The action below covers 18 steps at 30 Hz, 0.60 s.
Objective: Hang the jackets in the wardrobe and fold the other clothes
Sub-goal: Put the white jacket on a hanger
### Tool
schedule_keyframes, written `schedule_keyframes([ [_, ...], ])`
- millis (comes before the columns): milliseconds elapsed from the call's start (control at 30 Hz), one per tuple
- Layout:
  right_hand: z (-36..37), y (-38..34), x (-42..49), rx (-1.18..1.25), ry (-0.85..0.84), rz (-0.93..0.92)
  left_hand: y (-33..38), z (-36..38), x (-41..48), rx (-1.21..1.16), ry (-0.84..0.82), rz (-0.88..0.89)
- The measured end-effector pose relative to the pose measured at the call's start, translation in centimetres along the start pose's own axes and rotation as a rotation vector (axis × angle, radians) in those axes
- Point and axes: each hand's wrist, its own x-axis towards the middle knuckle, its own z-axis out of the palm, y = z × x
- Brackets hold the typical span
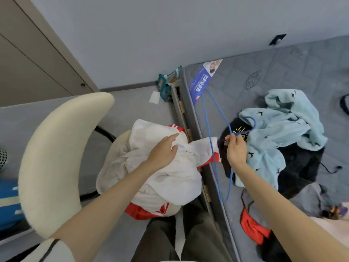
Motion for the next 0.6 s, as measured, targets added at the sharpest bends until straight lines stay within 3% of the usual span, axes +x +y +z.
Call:
schedule_keyframes([
  [300, -6.1, 7.4, 10.0, 0.083, -0.009, 0.229, 6.7, 8.8, 8.2, 0.012, -0.106, 0.032],
  [600, -8.4, 14.6, 16.7, -0.118, -0.184, 0.373, 9.2, 17.2, 13.9, 0.025, -0.191, -0.008],
])
